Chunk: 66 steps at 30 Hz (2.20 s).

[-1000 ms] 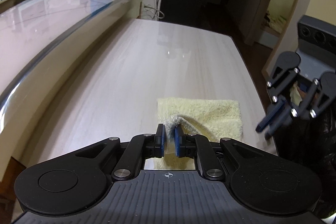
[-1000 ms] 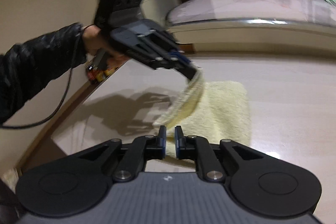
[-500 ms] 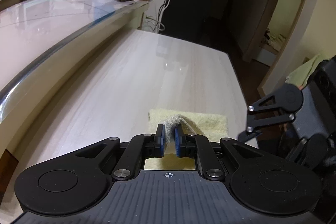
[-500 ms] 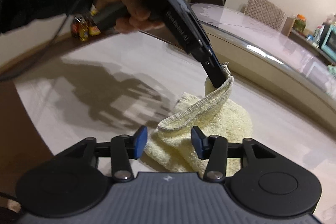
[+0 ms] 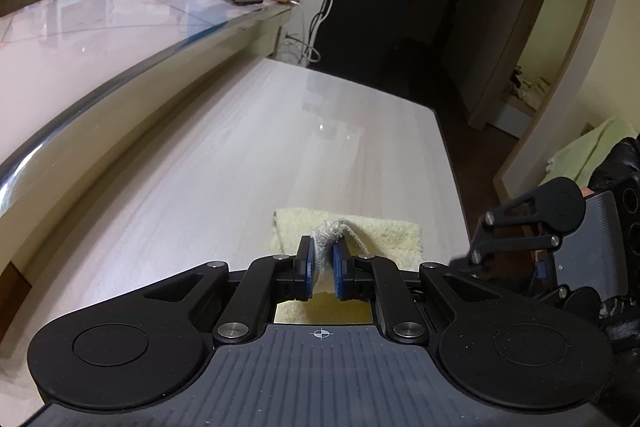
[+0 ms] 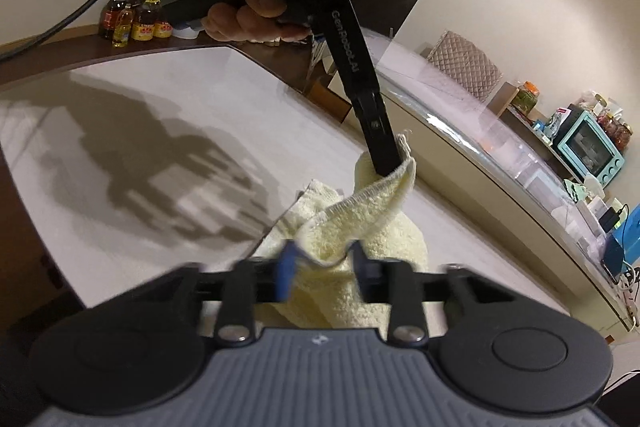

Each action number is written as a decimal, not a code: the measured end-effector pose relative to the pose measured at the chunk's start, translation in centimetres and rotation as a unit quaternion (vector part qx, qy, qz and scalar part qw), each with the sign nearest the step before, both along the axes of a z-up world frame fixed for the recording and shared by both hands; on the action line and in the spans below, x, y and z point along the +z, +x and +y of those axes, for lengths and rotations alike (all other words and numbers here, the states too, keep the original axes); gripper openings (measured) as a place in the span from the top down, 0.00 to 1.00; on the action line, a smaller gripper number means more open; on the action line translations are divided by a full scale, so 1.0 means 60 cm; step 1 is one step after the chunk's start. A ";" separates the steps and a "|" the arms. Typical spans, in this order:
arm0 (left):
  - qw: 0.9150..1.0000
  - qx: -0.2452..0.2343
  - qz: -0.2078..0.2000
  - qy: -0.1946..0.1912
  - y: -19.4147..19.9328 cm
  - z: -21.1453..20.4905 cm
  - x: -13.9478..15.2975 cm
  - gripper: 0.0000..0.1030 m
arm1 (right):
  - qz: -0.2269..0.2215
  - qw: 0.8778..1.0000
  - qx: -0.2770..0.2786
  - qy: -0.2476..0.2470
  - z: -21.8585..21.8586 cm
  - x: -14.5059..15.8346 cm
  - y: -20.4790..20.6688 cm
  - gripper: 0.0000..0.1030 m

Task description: Fold towel

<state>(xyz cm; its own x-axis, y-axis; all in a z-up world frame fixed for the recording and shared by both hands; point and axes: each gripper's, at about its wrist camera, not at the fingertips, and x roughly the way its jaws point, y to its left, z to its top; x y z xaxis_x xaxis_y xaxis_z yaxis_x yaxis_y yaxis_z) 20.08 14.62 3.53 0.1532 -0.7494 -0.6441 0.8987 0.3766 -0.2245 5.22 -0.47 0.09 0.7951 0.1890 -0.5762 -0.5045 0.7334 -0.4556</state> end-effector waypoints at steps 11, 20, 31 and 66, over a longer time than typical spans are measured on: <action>0.999 -0.018 -0.038 0.033 -0.001 0.017 -0.035 0.82 | 0.043 0.999 0.023 0.016 0.025 -0.014 0.047 0.89; 0.998 0.026 -0.032 0.042 0.018 0.054 -0.051 0.70 | 0.064 0.997 0.044 0.014 0.042 -0.039 0.058 0.84; 0.994 0.091 -0.018 0.051 0.018 0.080 -0.038 0.69 | 0.095 0.987 0.047 0.117 0.004 -0.022 0.073 0.77; 0.976 0.185 0.085 -0.077 -0.059 0.059 -0.042 0.81 | 0.055 0.983 -0.044 0.169 -0.160 -0.031 0.129 0.55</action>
<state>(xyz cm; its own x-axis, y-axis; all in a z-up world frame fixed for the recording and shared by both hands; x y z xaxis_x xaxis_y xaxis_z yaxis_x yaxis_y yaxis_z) 16.53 18.15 1.02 0.3325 -0.7530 -0.5678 0.6521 0.6185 -0.4384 12.97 -10.09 -1.76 0.7535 0.3180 -0.5755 -0.4648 0.8767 -0.1241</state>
